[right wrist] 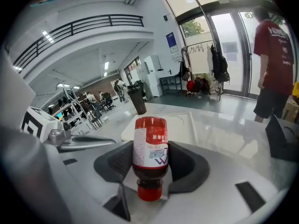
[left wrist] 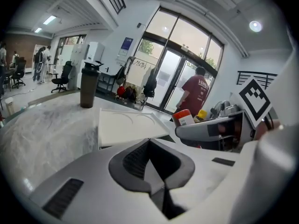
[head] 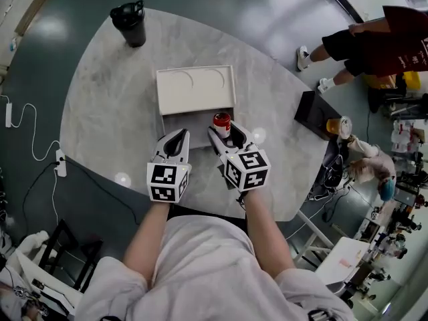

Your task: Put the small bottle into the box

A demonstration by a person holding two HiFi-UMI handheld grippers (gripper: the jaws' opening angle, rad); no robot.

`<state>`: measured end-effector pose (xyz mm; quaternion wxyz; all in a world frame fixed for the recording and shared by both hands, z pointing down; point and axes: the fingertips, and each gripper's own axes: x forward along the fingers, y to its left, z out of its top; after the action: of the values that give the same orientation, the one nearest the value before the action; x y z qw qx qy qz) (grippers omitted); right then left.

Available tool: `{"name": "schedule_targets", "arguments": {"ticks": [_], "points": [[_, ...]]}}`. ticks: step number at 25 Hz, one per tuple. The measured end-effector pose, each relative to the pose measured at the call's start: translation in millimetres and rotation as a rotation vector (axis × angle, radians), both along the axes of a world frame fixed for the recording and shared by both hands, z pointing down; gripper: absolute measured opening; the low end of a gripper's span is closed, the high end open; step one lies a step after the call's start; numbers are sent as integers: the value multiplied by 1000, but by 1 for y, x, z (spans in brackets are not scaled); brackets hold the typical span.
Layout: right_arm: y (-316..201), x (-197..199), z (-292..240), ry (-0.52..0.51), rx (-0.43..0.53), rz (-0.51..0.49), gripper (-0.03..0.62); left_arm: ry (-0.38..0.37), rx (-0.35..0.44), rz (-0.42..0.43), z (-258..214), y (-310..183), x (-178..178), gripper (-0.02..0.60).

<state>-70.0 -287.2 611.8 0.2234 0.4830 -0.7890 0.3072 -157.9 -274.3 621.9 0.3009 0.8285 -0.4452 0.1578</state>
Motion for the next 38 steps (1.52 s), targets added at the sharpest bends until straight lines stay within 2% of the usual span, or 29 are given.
{"name": "schedule_targets", "arguments": {"ticks": [14,30,38], "points": [[-1,16,71,54,-175,84,233,7,-121,48,38,-1,5,21],[-4,28,95,99,-275,156,233,18,-155,94,44,2,18,21],[-4,25,102,134,-293,137,233,22,-164,109,47,4,25,21]]}}
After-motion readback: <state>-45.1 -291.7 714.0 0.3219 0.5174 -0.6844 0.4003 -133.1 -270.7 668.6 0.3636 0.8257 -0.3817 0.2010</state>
